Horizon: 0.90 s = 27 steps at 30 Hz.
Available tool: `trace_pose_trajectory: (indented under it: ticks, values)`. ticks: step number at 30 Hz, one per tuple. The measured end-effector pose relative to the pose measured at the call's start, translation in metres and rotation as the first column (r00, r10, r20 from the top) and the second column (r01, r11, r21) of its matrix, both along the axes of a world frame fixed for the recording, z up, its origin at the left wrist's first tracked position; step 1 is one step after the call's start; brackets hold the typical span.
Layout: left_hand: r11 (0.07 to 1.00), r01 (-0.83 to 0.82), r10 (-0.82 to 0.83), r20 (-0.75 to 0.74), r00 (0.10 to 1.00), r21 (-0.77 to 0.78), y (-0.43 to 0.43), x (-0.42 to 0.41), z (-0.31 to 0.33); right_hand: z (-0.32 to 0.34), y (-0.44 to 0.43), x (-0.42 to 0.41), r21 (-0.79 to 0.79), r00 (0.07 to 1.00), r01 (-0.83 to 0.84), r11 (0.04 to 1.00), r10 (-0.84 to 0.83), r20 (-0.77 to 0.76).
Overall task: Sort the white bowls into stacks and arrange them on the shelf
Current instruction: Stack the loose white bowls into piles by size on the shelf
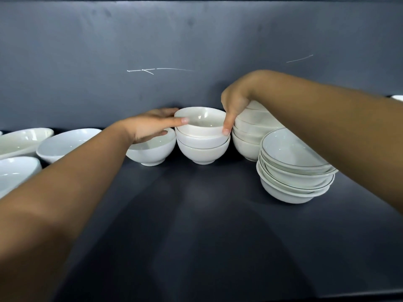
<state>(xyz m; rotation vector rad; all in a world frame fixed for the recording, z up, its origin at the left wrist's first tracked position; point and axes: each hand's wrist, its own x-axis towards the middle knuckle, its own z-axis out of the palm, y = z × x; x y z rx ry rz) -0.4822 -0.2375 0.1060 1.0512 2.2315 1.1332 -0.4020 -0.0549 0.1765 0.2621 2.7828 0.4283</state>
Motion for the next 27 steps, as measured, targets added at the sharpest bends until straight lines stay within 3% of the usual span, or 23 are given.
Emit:
trace_pose_trajectory:
  ticks: [7,13,19,24,27]
  values:
    - [0.999,-0.031,0.03,-0.043,0.999,-0.021,-0.001,0.009,-0.005,0.005,0.011,0.011,-0.067,0.992,-0.029,0.997,0.02,-0.123]
    - [0.985,-0.116,0.129,-0.097,0.987,0.132,0.001,0.013,-0.006,0.012,0.041,0.062,-0.464,0.895,-0.078,0.882,-0.144,-0.423]
    - [0.986,-0.117,0.142,-0.228,0.963,0.122,0.01,0.03,-0.011,-0.013,0.054,0.085,-0.503,0.833,-0.105,0.858,-0.2,-0.516]
    - [0.925,-0.197,0.281,-0.237,0.93,0.324,0.002,0.037,-0.013,-0.019,0.053,0.085,-0.572,0.772,-0.151,0.806,-0.266,-0.578]
    - [0.916,-0.223,0.309,-0.231,0.923,0.334,-0.006,0.04,-0.016,-0.024,0.05,0.084,-0.631,0.748,-0.15,0.761,-0.33,-0.576]
